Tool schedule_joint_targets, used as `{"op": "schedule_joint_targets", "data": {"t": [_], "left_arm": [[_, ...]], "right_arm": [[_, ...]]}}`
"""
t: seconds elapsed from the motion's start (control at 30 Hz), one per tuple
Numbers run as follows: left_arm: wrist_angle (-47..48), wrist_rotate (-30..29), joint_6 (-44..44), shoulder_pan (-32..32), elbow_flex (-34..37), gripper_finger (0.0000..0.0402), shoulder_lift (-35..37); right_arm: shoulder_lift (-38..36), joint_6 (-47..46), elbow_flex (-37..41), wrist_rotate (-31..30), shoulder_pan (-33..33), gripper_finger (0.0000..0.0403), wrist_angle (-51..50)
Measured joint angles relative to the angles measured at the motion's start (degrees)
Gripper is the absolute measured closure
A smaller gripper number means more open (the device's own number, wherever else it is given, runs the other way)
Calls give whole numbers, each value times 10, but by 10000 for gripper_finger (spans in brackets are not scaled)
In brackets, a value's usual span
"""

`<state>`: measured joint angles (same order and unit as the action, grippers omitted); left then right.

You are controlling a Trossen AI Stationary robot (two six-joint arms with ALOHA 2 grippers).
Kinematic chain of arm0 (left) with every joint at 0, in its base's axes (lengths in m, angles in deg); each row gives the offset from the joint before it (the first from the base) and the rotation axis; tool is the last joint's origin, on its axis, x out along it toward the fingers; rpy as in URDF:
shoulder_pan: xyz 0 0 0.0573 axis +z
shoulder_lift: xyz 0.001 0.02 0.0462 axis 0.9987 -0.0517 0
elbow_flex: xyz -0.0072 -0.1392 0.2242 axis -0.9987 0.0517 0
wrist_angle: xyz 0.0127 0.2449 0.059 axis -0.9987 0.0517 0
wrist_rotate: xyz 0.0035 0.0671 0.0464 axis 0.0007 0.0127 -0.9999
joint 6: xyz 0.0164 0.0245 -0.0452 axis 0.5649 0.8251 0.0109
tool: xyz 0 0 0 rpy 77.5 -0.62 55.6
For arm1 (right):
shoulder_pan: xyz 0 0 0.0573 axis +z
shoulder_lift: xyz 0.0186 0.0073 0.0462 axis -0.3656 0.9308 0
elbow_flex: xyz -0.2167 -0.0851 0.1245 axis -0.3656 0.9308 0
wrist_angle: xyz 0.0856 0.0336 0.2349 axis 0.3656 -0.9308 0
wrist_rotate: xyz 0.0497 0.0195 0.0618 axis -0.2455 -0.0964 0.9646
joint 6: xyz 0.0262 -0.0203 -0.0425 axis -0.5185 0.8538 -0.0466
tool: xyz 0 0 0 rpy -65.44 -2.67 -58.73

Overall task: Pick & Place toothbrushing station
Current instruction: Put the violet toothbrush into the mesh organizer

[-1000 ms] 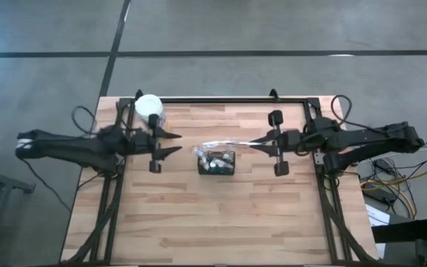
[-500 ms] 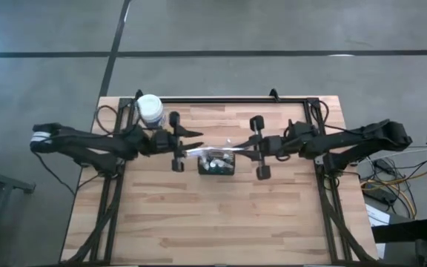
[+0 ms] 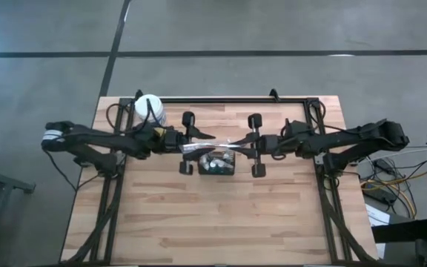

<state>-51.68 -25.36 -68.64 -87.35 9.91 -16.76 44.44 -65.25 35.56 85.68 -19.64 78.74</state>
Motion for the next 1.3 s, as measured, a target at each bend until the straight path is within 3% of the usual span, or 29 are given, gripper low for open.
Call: {"op": "schedule_joint_targets", "data": {"t": [0.27,0.63,0.93,1.07,1.3], "left_arm": [[-5,15,-1,-1,-5,264,-4],[-5,35,10,-1,-9,362,-3],[20,43,37,-2,-19,381,0],[72,31,41,-1,-38,381,4],[172,18,58,-3,-73,381,9]], "right_arm": [[-2,15,17,2,0,375,41],[24,17,21,3,0,375,77],[51,-5,21,-18,-1,371,87],[36,-31,21,-48,-1,342,30],[-1,-78,21,-74,-1,252,-85]]}}
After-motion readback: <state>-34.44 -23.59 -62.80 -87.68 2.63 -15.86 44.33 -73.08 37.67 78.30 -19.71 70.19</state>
